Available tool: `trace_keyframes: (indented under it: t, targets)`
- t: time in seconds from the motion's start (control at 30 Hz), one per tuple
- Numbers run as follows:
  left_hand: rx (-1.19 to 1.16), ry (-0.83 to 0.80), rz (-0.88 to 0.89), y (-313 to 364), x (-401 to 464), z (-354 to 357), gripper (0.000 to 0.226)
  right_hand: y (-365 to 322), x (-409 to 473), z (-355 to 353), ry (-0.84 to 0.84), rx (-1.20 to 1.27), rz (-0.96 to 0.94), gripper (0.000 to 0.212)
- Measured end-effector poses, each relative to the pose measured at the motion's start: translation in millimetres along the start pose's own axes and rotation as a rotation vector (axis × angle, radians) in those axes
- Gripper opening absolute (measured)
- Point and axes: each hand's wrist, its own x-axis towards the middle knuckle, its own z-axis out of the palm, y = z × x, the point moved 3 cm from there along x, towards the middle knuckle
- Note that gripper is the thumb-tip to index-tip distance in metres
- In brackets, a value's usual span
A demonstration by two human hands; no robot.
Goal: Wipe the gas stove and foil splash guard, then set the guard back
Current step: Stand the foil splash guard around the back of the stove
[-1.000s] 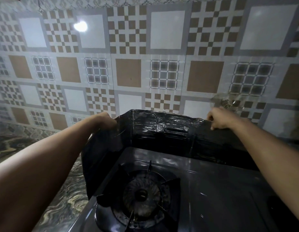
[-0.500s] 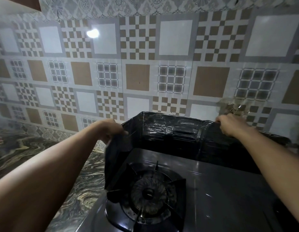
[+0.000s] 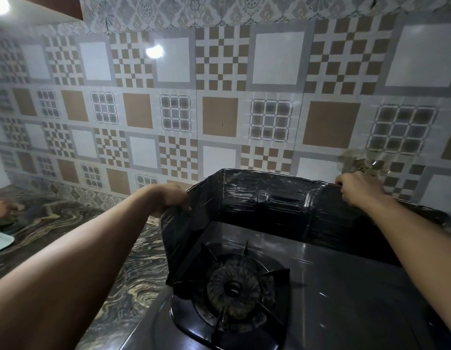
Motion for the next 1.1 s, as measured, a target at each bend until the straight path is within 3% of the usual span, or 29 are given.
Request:
trace_keyframes:
  t: [0.13,0.27,0.57,0.8,1.1]
  targets:
    - [-0.028,-0.026,-0.031,-2.2,-2.5,5.3,0.011,-5.1,-1.5,0.7,0.003,0.004,0.015,0.028]
    - [-0.002,-0.075,-0.068,-4.1,-11.9,4.1,0.035,-8.7,-4.0,0.0,0.013,0.027,0.006,0.035]
    - [-0.029,0.069,0.011,-7.7,-17.7,-11.4,0.027,-14.8,-9.6,-6.1,0.002,0.101,-0.028,0.042]
    - [0.041,0.222,-0.016,-24.2,-10.6,-28.8,0.064,-16.4,-12.2,-12.9,-0.008,0.111,-0.039,0.045]
    - [0.052,0.316,-0.015,-35.9,-33.6,-40.6,0.057,-52.4,-30.6,-30.7,0.035,0.225,-0.082,0.052]
